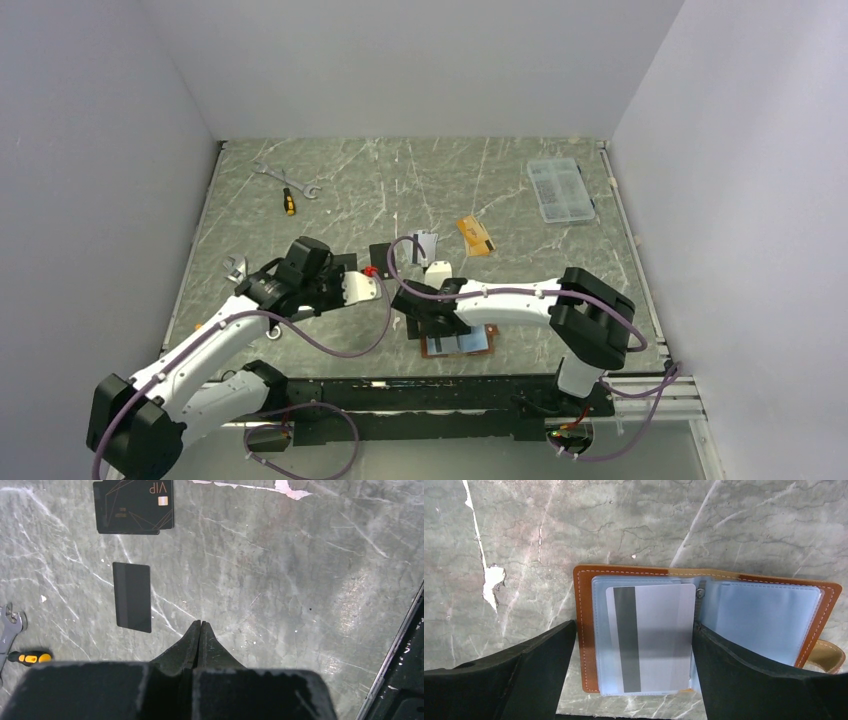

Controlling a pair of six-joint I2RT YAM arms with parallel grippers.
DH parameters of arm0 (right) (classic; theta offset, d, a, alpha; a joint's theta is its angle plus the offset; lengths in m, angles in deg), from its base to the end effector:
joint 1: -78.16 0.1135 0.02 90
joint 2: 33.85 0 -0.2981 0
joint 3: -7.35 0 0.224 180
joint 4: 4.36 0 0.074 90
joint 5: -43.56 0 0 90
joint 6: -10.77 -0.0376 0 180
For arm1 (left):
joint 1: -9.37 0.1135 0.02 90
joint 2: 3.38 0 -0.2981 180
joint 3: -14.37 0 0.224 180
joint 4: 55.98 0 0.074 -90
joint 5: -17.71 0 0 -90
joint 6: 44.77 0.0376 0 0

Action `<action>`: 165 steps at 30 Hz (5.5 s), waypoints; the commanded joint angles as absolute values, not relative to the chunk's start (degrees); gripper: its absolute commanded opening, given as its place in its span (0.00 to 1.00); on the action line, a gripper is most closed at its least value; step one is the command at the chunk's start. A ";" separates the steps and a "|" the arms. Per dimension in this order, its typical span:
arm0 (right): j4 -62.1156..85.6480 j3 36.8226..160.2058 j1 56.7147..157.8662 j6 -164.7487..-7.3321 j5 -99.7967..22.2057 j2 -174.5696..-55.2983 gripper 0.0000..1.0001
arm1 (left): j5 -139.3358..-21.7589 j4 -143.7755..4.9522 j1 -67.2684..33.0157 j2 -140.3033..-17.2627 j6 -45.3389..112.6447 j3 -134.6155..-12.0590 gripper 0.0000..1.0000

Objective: Put the credit cards into the card holder
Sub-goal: Insert the credit card into the card holder, then pick up the credit card from the center of the board.

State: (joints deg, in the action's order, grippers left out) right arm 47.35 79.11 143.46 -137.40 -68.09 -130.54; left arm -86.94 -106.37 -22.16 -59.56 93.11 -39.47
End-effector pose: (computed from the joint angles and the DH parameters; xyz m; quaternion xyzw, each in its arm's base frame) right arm 0.1309 0.2513 0.2092 -0.0389 0.9750 0.0123 0.2184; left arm 0.1184 -0.0838 0.2642 0.6317 0.6970 -0.0745 0.3309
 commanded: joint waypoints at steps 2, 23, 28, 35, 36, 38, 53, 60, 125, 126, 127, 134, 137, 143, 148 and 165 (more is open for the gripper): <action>50.78 78.83 144.23 -139.97 -70.90 -131.91 0.81 | -91.68 -108.67 -20.00 -57.91 93.50 -40.87 0.00; 46.28 79.72 143.57 -135.47 -71.38 -125.20 0.84 | -90.74 -111.47 -19.28 -61.58 90.65 -47.72 0.00; 39.20 75.11 141.32 -134.62 -65.06 -118.59 0.88 | -91.08 -112.23 -19.32 -62.67 90.30 -49.16 0.00; 35.21 73.68 126.83 -126.75 -55.05 -105.92 0.92 | -90.55 -111.08 -19.48 -65.35 88.26 -52.97 0.05; 34.80 73.77 123.11 -125.13 -53.52 -104.80 0.92 | -90.69 -110.29 -19.79 -66.48 87.27 -53.79 0.07; 33.47 74.21 116.00 -121.87 -51.05 -104.24 0.93 | -91.25 -109.89 -20.91 -70.02 85.21 -56.83 0.08; 14.49 84.55 85.87 -113.90 -35.41 -134.54 0.88 | -101.95 -103.47 -24.64 -114.23 71.68 -93.18 0.06; 9.99 91.41 83.23 -114.81 -29.34 -145.88 0.85 | -105.36 -98.12 -24.42 -121.73 65.55 -99.10 0.06; -9.64 59.68 83.93 -126.01 -19.08 -143.67 0.61 | -91.70 -107.38 -30.01 -143.02 70.63 -121.79 0.03; -10.05 59.38 83.89 -126.26 -18.89 -143.78 0.60 | -91.79 -107.44 -30.01 -143.15 70.63 -121.98 0.03; -10.37 59.09 83.88 -126.51 -18.78 -143.87 0.60 | -91.88 -107.49 -30.12 -143.27 70.63 -122.31 0.03; -10.38 58.53 83.46 -126.51 -19.81 -142.64 0.59 | -91.55 -109.14 -31.04 -145.10 71.28 -125.49 0.03; -10.55 58.36 82.80 -126.65 -20.11 -142.48 0.59 | -90.63 -109.09 -31.83 -145.50 72.19 -126.02 0.03; -13.08 57.05 81.76 -127.77 -19.58 -143.25 0.58 | -89.82 -110.11 -32.89 -146.52 73.76 -127.46 0.02; -16.82 56.32 81.51 -129.48 -18.08 -144.66 0.53 | -89.91 -110.39 -33.21 -146.63 75.07 -127.51 0.02; -23.83 53.86 80.94 -131.69 -16.02 -143.17 0.41 | -91.68 -113.71 -34.69 -148.40 78.24 -130.54 0.00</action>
